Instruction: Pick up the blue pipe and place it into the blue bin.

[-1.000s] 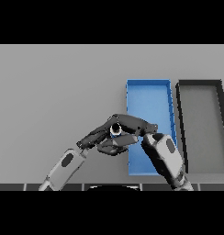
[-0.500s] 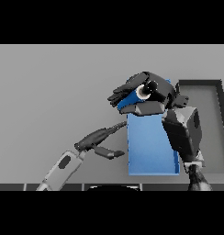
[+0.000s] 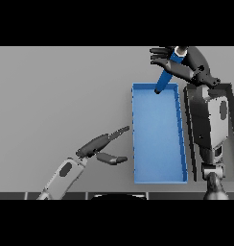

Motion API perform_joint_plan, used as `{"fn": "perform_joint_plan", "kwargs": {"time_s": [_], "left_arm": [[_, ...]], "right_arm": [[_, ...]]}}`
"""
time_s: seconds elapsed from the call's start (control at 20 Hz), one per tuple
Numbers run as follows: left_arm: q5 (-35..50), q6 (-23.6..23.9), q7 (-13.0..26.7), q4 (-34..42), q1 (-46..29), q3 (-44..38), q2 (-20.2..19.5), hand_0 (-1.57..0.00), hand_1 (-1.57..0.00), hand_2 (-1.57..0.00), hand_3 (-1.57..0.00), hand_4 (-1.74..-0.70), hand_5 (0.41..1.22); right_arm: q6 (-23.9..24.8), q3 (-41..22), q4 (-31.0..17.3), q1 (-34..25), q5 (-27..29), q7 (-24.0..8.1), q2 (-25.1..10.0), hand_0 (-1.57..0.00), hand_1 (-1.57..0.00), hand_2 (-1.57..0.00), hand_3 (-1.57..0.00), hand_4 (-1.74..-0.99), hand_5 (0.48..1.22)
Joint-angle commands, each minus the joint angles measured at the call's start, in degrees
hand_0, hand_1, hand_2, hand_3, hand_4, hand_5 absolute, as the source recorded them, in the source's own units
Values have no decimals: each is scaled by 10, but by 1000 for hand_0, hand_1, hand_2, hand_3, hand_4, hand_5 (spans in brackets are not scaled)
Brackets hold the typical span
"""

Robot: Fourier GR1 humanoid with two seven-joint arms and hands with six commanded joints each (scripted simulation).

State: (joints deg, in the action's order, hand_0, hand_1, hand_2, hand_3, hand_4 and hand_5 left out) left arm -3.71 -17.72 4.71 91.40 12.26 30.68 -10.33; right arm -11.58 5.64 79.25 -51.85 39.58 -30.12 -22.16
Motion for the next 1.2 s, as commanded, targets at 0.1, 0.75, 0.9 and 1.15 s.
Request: {"fn": "perform_joint_plan", "kwargs": {"time_s": [0.1,0.75,0.9,1.15], "left_arm": [[0,1,6,0,10,0,6,1,1,1,1,-894,483],[-4,7,13,8,0,8,11,1,1,1,1,-886,455],[0,4,10,5,5,1,7,1,1,1,1,-885,453],[1,3,10,2,3,1,6,1,1,1,1,-893,454]], "right_arm": [[5,-4,-3,59,-26,-8,11,-1571,-1571,-1571,-1571,-1740,1122],[113,-229,-72,219,28,-48,-75,-1563,-1459,-1393,-1122,-1547,1133],[165,-354,-103,188,150,-48,-140,-836,-746,-712,-574,-1392,1176],[146,-462,-93,155,150,-47,-184,-273,-244,-233,-187,-1179,975]]}}
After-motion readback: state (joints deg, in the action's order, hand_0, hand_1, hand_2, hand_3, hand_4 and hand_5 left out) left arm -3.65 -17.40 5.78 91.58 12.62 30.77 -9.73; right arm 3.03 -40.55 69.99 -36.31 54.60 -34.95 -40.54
